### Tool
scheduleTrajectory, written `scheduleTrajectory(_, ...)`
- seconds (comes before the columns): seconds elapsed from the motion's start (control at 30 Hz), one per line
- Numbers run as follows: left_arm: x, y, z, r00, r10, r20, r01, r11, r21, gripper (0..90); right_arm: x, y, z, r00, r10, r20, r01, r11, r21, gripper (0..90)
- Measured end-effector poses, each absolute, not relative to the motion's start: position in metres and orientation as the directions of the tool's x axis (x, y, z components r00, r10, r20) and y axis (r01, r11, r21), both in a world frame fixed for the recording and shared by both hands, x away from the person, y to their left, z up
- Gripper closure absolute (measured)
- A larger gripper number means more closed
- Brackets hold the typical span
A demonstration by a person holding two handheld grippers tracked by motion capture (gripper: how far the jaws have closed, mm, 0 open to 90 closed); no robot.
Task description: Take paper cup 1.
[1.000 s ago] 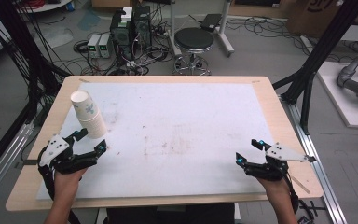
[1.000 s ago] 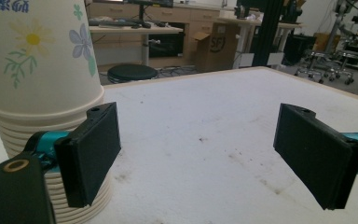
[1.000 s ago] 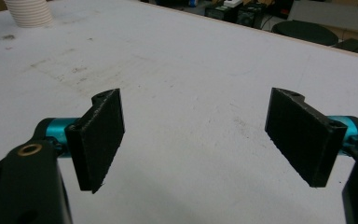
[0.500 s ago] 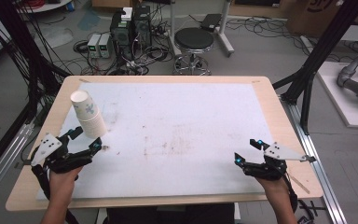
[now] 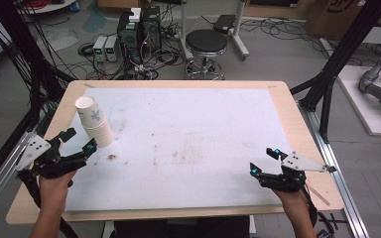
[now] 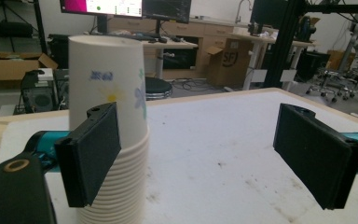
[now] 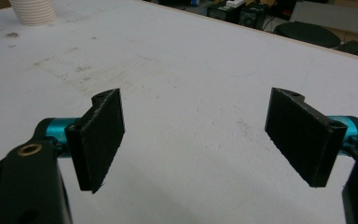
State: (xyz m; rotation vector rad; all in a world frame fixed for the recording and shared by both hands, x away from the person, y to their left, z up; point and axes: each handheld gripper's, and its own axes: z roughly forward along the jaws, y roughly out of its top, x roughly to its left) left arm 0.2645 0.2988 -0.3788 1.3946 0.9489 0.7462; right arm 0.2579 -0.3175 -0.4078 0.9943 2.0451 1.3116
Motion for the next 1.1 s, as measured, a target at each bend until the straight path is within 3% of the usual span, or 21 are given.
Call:
scheduleTrajectory(0.6,0.317,0.307,-0.34,0.378,0.924,-0.061,0.135,0.01,0.991,14.7,0.258,-0.317,-0.407,-0.602,0.798,-0.028,0.304,0.261,0.916,20.3)
scheduleTrajectory(1.1,0.354,0.302,-0.348,0.365,0.929,-0.06,0.211,-0.02,0.977,14.7,0.259,-0.317,-0.409,-0.603,0.797,-0.021,0.311,0.26,0.914,20.3)
